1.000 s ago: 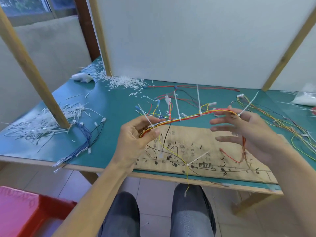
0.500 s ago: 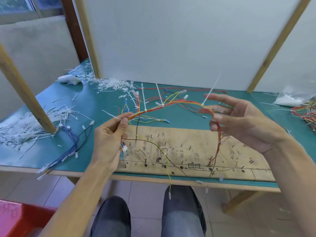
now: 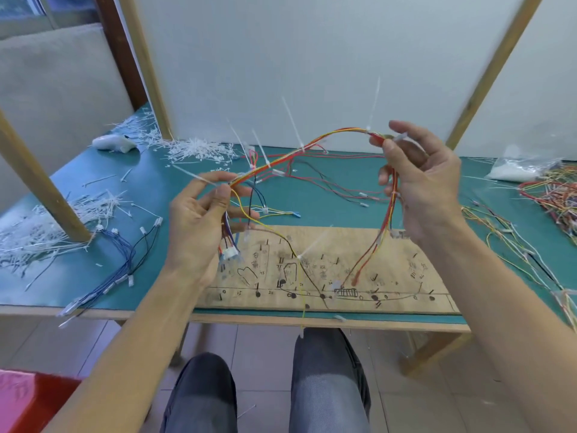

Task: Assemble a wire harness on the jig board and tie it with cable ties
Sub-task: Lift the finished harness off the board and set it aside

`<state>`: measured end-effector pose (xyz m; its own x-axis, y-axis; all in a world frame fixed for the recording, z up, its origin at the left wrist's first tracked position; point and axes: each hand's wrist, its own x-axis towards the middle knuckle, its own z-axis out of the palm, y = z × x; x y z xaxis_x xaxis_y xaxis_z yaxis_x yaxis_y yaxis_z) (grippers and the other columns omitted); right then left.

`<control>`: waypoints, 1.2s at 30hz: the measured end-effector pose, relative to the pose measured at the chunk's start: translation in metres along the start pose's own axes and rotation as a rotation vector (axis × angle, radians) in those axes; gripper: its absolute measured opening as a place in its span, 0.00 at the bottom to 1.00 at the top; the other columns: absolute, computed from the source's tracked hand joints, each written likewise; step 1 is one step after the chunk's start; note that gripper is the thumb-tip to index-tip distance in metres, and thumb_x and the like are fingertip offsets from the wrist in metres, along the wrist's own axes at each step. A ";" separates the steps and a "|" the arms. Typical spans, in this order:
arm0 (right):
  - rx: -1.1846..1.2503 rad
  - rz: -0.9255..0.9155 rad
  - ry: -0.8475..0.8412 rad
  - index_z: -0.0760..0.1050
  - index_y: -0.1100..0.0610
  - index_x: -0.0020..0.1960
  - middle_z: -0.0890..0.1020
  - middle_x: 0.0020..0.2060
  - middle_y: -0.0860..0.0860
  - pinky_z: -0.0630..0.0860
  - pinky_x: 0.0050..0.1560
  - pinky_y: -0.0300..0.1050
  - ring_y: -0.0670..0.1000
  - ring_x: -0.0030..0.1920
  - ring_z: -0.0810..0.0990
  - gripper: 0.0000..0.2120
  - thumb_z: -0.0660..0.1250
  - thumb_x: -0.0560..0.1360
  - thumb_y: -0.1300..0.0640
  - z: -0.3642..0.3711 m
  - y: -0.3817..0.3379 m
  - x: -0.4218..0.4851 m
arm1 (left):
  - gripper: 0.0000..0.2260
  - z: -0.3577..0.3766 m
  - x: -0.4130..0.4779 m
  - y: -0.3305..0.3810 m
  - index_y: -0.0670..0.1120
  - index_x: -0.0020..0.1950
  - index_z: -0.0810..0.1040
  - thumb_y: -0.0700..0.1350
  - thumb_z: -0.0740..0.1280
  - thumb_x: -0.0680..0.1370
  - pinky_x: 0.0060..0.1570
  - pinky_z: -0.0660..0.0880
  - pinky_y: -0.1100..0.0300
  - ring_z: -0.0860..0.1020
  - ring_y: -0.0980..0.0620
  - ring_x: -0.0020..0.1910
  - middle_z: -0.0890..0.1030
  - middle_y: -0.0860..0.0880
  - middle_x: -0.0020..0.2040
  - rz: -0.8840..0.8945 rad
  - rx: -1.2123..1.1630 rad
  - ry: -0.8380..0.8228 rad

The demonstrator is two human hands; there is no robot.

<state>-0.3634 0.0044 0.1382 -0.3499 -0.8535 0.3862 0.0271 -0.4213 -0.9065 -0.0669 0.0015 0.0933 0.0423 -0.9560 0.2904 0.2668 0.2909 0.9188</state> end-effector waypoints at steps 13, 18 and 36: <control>0.168 0.205 -0.005 0.81 0.56 0.65 0.87 0.59 0.53 0.81 0.40 0.44 0.50 0.39 0.80 0.11 0.69 0.83 0.59 0.016 0.008 -0.008 | 0.06 0.031 0.044 0.041 0.43 0.57 0.79 0.37 0.62 0.86 0.44 0.82 0.50 0.84 0.42 0.41 0.85 0.42 0.47 0.122 -0.072 0.015; 0.066 0.209 -0.156 0.81 0.58 0.65 0.87 0.58 0.56 0.83 0.47 0.48 0.53 0.45 0.85 0.12 0.68 0.84 0.57 0.007 0.010 -0.014 | 0.06 0.037 0.049 0.042 0.42 0.56 0.78 0.36 0.61 0.86 0.44 0.83 0.50 0.85 0.44 0.45 0.85 0.43 0.46 0.073 -0.201 0.055; 0.101 0.240 -0.304 0.71 0.48 0.67 0.87 0.44 0.54 0.84 0.46 0.53 0.54 0.51 0.87 0.16 0.50 0.88 0.43 0.066 0.037 -0.060 | 0.07 0.062 0.026 0.023 0.44 0.59 0.77 0.40 0.59 0.86 0.47 0.84 0.48 0.85 0.46 0.50 0.86 0.42 0.52 -0.139 -0.567 -0.030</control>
<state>-0.2800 0.0196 0.0927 -0.0294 -0.9769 0.2117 0.1712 -0.2136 -0.9618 -0.1196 -0.0138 0.1385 -0.0554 -0.9798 0.1923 0.7420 0.0884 0.6645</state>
